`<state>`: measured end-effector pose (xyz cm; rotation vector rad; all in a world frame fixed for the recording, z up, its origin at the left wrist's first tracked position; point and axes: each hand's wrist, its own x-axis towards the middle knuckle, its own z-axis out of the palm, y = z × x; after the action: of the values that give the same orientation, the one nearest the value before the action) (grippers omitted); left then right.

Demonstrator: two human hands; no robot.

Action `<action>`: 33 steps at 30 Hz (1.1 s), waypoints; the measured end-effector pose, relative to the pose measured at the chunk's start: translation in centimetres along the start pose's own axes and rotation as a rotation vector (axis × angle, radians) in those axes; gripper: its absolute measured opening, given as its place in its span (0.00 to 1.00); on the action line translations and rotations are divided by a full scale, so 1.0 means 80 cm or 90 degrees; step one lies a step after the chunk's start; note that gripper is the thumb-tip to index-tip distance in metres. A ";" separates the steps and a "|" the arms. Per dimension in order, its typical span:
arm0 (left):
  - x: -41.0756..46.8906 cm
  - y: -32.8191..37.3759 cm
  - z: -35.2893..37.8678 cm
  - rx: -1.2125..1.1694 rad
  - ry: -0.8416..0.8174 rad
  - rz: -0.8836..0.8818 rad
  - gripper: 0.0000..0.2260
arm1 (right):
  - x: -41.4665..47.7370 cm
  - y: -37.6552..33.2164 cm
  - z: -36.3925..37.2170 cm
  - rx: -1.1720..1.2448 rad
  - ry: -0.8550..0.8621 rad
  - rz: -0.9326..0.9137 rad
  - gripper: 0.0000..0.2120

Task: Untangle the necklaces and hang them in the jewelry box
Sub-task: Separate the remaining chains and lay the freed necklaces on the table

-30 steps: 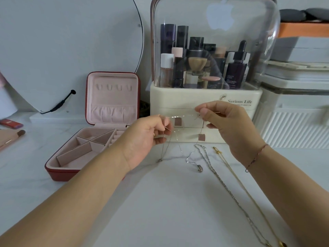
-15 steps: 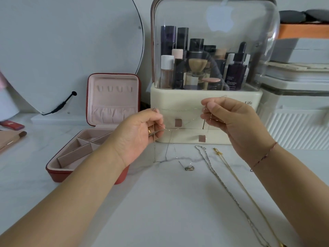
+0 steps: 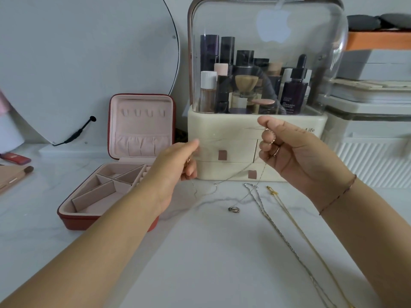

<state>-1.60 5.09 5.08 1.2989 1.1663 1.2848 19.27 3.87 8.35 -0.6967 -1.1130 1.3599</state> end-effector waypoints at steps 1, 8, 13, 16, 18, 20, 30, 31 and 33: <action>0.000 0.002 0.000 -0.034 0.005 -0.011 0.12 | 0.000 0.001 0.000 -0.019 -0.005 -0.001 0.07; -0.003 0.006 -0.001 -0.008 0.001 0.015 0.26 | -0.005 0.009 0.006 -0.323 0.037 -0.093 0.07; 0.001 0.007 -0.005 -0.069 -0.014 -0.014 0.29 | -0.005 0.007 0.005 -0.306 0.033 -0.094 0.08; 0.001 0.011 -0.009 -0.227 -0.092 -0.044 0.28 | -0.006 0.006 0.006 -0.300 0.009 -0.077 0.08; -0.002 0.017 -0.010 -0.297 -0.134 -0.038 0.26 | -0.006 0.010 0.008 -0.340 0.002 -0.055 0.08; -0.005 0.022 -0.010 -0.329 -0.158 -0.037 0.24 | -0.006 0.017 0.009 -0.398 0.013 -0.035 0.08; -0.011 0.021 -0.004 -0.253 -0.119 -0.120 0.15 | -0.004 0.030 0.011 -0.433 0.100 0.003 0.06; -0.011 0.021 -0.005 -0.236 -0.130 -0.121 0.15 | -0.004 0.028 0.010 -0.413 0.106 -0.011 0.06; -0.013 0.024 -0.008 -0.218 -0.159 -0.099 0.15 | -0.003 0.024 0.010 -0.374 0.112 -0.045 0.07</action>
<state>-2.19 3.87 6.87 1.0576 0.8133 1.1154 17.81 3.72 6.82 -1.1625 -1.3893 0.8852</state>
